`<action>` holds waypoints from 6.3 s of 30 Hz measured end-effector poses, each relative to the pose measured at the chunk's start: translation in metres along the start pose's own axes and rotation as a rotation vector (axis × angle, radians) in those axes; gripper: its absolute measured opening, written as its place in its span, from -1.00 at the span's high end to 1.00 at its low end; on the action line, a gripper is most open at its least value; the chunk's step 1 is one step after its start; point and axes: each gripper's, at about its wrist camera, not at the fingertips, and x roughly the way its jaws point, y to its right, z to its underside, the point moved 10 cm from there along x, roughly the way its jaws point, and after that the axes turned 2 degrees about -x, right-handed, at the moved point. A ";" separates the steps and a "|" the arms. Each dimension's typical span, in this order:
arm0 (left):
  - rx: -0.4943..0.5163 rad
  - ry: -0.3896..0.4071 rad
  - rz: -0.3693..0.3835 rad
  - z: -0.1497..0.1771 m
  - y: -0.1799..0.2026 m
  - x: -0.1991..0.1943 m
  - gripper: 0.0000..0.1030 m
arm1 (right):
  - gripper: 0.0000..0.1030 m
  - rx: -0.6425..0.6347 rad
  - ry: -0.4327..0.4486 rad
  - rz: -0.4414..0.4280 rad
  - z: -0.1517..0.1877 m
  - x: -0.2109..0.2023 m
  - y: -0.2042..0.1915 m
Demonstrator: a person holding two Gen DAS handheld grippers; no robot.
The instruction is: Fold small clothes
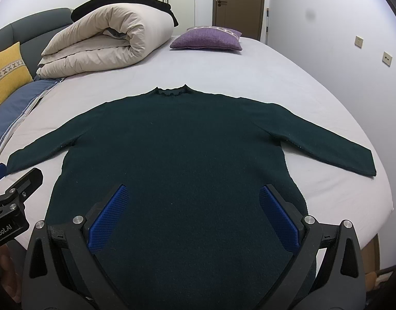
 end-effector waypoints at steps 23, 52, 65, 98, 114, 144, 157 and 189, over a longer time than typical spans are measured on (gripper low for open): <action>-0.002 0.000 0.001 0.001 0.000 -0.001 -1.00 | -1.00 0.001 0.002 -0.001 0.000 0.001 0.001; -0.038 -0.032 0.151 0.008 0.029 0.008 -1.00 | -1.00 0.157 0.021 -0.014 0.002 0.014 0.081; -0.041 -0.142 0.250 0.002 0.087 0.055 -1.00 | -0.75 1.139 0.128 -0.011 0.087 0.064 0.448; -0.439 -0.245 0.582 -0.037 0.070 0.135 -0.92 | 0.76 0.422 -0.036 -0.497 -0.125 0.166 0.092; -0.302 -0.430 0.557 -0.029 0.176 0.214 -0.24 | -0.26 0.770 -0.042 -0.622 0.026 0.136 0.175; -0.403 -0.300 0.457 -0.064 0.073 0.266 0.83 | 0.30 1.153 0.062 -0.606 0.015 0.223 0.266; -0.325 -0.217 0.441 -0.064 0.069 0.267 0.76 | 0.18 0.737 0.063 -0.360 -0.037 0.172 0.266; -0.375 -0.182 0.524 -0.059 0.065 0.274 0.74 | 0.85 0.357 -0.073 -0.154 -0.103 0.303 0.250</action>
